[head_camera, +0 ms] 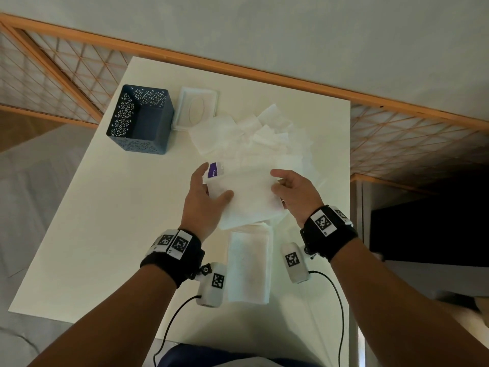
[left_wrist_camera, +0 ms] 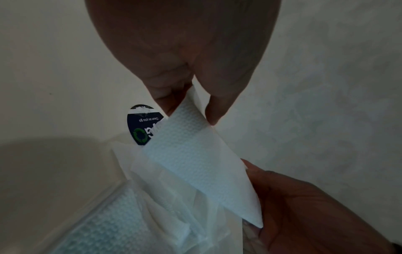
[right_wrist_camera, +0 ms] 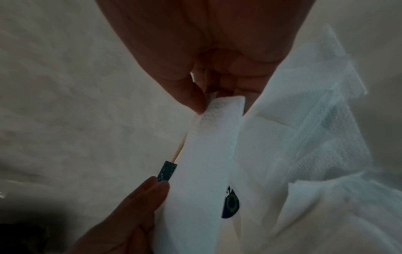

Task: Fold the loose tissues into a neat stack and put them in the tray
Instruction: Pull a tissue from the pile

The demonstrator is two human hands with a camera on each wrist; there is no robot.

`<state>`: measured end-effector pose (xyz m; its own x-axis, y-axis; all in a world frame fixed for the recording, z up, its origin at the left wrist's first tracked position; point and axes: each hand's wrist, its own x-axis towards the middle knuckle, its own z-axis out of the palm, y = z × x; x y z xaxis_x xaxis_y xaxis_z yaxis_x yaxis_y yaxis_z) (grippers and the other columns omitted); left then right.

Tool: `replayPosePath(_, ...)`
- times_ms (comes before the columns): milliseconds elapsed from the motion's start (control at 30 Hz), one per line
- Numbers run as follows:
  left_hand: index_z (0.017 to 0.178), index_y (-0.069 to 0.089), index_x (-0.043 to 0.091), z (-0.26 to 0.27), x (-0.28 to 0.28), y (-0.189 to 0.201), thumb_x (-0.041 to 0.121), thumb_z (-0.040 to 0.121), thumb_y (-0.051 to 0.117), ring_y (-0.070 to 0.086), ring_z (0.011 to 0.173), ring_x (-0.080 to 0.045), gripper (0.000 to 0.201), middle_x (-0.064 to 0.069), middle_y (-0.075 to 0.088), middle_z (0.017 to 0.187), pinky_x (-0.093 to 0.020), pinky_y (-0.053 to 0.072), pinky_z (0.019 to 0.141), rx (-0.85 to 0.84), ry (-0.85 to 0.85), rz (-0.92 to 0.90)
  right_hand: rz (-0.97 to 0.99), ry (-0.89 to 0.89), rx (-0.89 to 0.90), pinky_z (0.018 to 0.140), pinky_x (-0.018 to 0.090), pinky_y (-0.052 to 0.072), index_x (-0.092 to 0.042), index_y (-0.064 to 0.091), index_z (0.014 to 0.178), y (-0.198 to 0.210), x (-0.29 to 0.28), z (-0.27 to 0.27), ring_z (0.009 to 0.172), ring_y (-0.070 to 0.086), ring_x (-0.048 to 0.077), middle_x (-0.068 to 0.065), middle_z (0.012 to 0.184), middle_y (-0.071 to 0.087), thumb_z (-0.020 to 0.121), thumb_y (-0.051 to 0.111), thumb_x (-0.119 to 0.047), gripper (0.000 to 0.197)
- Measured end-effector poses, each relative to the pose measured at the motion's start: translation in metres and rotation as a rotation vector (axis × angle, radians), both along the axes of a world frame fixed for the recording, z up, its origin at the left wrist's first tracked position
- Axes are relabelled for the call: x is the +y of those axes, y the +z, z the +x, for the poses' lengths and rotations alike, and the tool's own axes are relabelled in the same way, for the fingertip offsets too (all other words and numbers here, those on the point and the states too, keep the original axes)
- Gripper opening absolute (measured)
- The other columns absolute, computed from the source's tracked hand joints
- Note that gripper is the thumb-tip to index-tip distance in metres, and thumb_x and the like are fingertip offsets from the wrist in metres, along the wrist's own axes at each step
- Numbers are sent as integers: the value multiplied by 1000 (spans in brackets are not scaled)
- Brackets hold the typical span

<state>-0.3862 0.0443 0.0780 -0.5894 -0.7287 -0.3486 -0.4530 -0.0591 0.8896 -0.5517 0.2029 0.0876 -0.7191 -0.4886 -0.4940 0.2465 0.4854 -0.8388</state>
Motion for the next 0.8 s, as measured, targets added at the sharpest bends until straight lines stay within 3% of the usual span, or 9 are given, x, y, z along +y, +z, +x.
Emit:
replayPosePath(67,157,34,38,4,2,-1,33,89,81,61,118,-15,83,7,52,134,-24,52,101,-58,-38,-78,-28,-28,-63,70,30,52,-29,71,123,3,0,5,75,63,12,-7,80,64,95,66,-12,34)
replayPosePath(133,158,35,36,7,10,3,40,87,82,42,141,-20,85,5,34,149,-33,38,117,-116,-94,-227,-68,-64,-120,71,31,56,-27,72,120,8,0,10,72,68,13,-2,83,69,96,67,-11,30)
replayPosePath(233,156,42,30,9,30,19,52,81,84,20,157,-22,89,1,20,169,-37,29,123,-62,-291,-464,-115,-100,-169,73,35,62,-24,73,119,14,-3,18,75,73,19,11,98,75,96,68,-12,26)
replayPosePath(333,159,38,25,9,45,23,52,81,85,18,160,-21,96,0,23,171,-46,28,127,-10,-562,-571,-164,-127,-246,78,39,64,-20,72,120,20,-5,24,83,77,27,17,106,77,98,68,-12,25)
replayPosePath(433,161,32,21,8,54,21,38,86,83,22,158,-21,92,-2,28,170,-51,26,127,-26,-670,-633,-221,-132,-322,81,39,63,-15,68,125,27,-4,28,93,77,33,18,107,78,99,68,-10,26)
replayPosePath(533,162,32,15,8,54,21,11,91,72,28,155,-19,82,-4,32,169,-48,29,127,-11,-677,-634,-238,-151,-352,80,40,63,-11,67,125,32,-4,30,92,78,34,20,107,78,100,66,-8,25)
replayPosePath(600,162,33,13,10,52,21,-2,91,60,35,152,-19,78,-4,34,169,-38,35,124,30,-672,-605,-228,-158,-349,81,41,63,-9,68,124,34,-3,31,90,78,33,19,106,78,102,64,-7,23)
replayPosePath(700,161,38,17,13,48,18,-4,97,50,52,138,-19,69,-1,48,161,-27,44,110,28,-624,-563,-189,-135,-309,81,40,64,-11,69,122,37,-1,33,88,79,33,17,105,78,102,62,-7,22)
replayPosePath(800,155,50,21,14,44,24,2,105,48,65,111,-16,53,5,68,130,-4,38,91,34,-518,-457,-158,-116,-266,79,37,64,-12,69,122,37,0,33,88,79,34,16,105,77,102,61,-7,22)
